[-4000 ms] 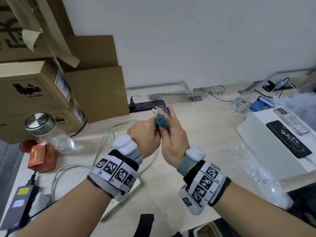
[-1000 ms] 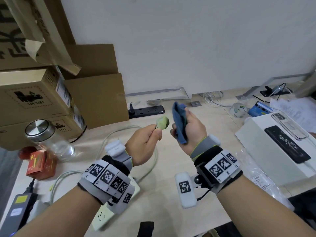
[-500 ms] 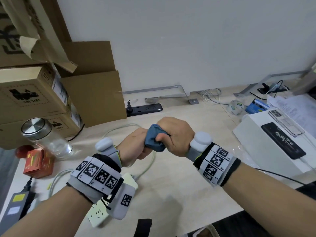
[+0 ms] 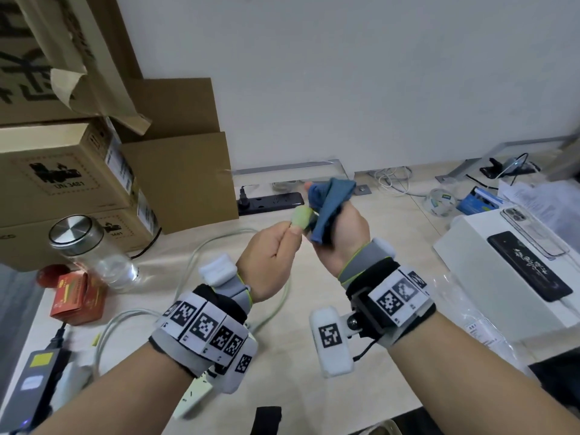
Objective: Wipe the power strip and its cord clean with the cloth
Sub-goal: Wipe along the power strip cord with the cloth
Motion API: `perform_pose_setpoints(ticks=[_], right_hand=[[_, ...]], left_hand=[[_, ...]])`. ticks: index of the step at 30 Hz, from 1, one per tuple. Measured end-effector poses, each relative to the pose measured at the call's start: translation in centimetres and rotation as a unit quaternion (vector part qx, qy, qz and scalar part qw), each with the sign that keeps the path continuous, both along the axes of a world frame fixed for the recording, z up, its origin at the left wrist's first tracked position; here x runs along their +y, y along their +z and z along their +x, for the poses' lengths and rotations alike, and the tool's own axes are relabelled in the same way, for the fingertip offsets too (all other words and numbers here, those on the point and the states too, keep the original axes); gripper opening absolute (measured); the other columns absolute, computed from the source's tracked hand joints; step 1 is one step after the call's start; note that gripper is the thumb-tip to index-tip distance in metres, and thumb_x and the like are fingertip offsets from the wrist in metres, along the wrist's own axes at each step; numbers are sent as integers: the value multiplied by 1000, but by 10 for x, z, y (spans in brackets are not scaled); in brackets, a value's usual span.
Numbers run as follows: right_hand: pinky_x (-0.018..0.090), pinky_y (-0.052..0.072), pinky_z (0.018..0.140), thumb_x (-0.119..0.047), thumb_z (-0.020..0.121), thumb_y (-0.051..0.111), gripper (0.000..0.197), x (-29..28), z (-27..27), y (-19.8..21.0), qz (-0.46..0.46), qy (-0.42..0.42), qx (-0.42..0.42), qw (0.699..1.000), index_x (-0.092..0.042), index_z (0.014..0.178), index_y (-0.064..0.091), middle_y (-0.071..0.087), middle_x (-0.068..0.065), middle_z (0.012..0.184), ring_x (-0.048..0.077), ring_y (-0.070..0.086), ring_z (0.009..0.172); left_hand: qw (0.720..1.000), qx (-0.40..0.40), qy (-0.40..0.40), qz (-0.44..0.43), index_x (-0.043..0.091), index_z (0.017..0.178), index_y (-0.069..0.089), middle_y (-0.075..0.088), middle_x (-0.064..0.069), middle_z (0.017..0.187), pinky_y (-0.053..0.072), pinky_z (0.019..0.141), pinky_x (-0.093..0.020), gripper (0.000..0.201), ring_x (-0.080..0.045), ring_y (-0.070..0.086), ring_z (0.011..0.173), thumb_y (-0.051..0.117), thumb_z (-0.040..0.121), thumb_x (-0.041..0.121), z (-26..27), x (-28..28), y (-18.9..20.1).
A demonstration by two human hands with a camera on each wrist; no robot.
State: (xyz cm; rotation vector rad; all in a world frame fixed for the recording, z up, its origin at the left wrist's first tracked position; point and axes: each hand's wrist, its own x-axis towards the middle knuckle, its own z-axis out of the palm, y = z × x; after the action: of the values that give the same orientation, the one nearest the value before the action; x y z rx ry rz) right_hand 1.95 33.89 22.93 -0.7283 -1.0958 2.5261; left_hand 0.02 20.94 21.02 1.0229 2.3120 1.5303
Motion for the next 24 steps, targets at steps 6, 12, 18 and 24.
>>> perform_pose_setpoints(ticks=[6, 12, 18, 24], right_hand=[[29, 46, 65, -48, 92, 45, 23, -18, 12, -19, 468, -4, 7, 884, -33, 85, 61, 60, -21, 68, 4, 56, 68], [27, 42, 58, -56, 87, 42, 38, -9, 16, -21, 507, 60, 17, 860, -22, 85, 56, 54, -12, 64, 10, 52, 60], [26, 50, 65, -47, 95, 31, 44, -1, 9, -14, 395, 46, 21, 917, -28, 86, 70, 69, -3, 81, 13, 64, 74], [31, 45, 61, -59, 94, 36, 53, 3, 6, -12, 40, 163, -54, 984, -17, 82, 67, 69, 12, 88, 25, 64, 76]], left_hand=[[998, 53, 13, -38, 21, 63, 46, 54, 8, 55, 33, 50, -21, 30, -10, 49, 53, 31, 89, 27, -1, 2, 4], [997, 63, -16, -38, 20, 59, 46, 52, 9, 52, 31, 48, -15, 32, -6, 49, 52, 33, 88, 24, -2, 2, 8], [992, 122, -13, -26, 24, 60, 38, 42, 10, 51, 27, 48, -18, 33, -9, 42, 51, 34, 92, 27, -1, 2, 5], [990, 129, -23, -46, 16, 66, 37, 46, -4, 62, 29, 52, -36, 36, -19, 39, 51, 28, 93, 38, -7, 4, -6]])
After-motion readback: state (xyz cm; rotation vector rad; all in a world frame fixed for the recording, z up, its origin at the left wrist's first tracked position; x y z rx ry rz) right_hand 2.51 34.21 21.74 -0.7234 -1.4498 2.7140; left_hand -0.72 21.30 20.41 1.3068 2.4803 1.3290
